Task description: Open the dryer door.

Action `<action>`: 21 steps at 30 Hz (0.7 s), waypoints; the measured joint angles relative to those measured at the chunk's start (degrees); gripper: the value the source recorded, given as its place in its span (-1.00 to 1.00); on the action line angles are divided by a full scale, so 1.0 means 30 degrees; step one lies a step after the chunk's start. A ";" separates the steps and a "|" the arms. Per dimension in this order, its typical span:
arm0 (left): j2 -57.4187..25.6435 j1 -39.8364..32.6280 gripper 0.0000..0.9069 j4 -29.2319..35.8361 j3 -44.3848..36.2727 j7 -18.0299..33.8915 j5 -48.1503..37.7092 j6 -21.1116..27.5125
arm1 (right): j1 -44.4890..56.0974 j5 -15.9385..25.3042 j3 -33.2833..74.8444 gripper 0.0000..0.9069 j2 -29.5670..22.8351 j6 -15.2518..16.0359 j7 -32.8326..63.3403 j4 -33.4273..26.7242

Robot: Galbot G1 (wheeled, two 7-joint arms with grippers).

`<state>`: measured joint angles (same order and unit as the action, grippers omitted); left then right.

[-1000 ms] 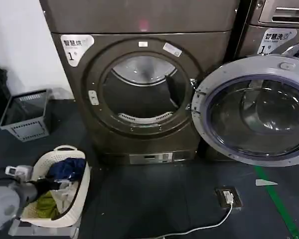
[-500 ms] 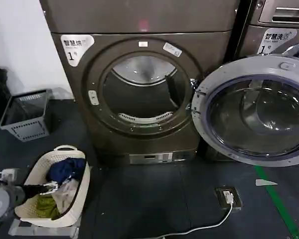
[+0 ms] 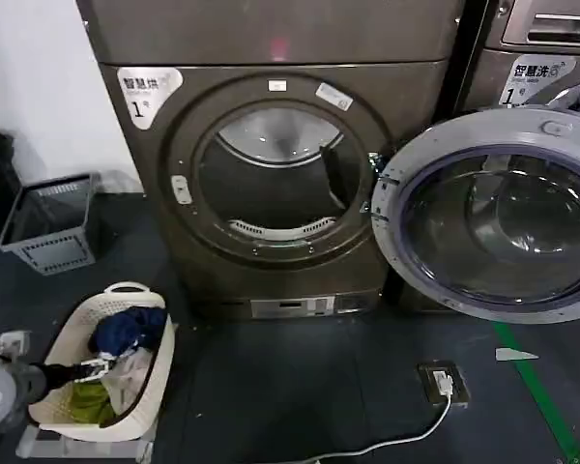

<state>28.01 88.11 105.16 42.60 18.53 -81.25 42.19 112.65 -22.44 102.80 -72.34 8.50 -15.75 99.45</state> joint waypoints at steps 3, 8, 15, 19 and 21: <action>0.0055 0.0049 1.00 0.0015 0.0000 -0.0003 0.0020 0.0000 | 0.0034 0.0018 -0.0025 1.00 -0.0031 0.0001 -0.0019 0.0015; 0.0039 0.0170 1.00 0.0048 0.0018 -0.0007 0.0108 0.0000 | 0.0049 0.0069 -0.0028 1.00 -0.0035 -0.0001 -0.0039 0.0008; 0.0022 0.0504 1.00 0.0527 0.0123 -0.0012 0.0395 0.0000 | 0.0050 0.0153 -0.0031 1.00 -0.0076 -0.0003 -0.0165 -0.0032; 0.0029 0.0568 1.00 0.0690 0.0160 -0.0009 0.0470 -0.0001 | 0.0081 0.0157 -0.0050 1.00 -0.0113 -0.0036 -0.0248 -0.0055; 0.0006 0.0583 1.00 0.0694 0.0200 -0.0007 0.0469 0.0000 | 0.0079 0.0270 -0.0051 1.00 -0.0143 -0.0045 -0.0247 -0.0087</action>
<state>28.03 89.86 107.24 43.21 18.51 -79.85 42.19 112.89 -21.63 102.65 -72.77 8.37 -16.49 99.19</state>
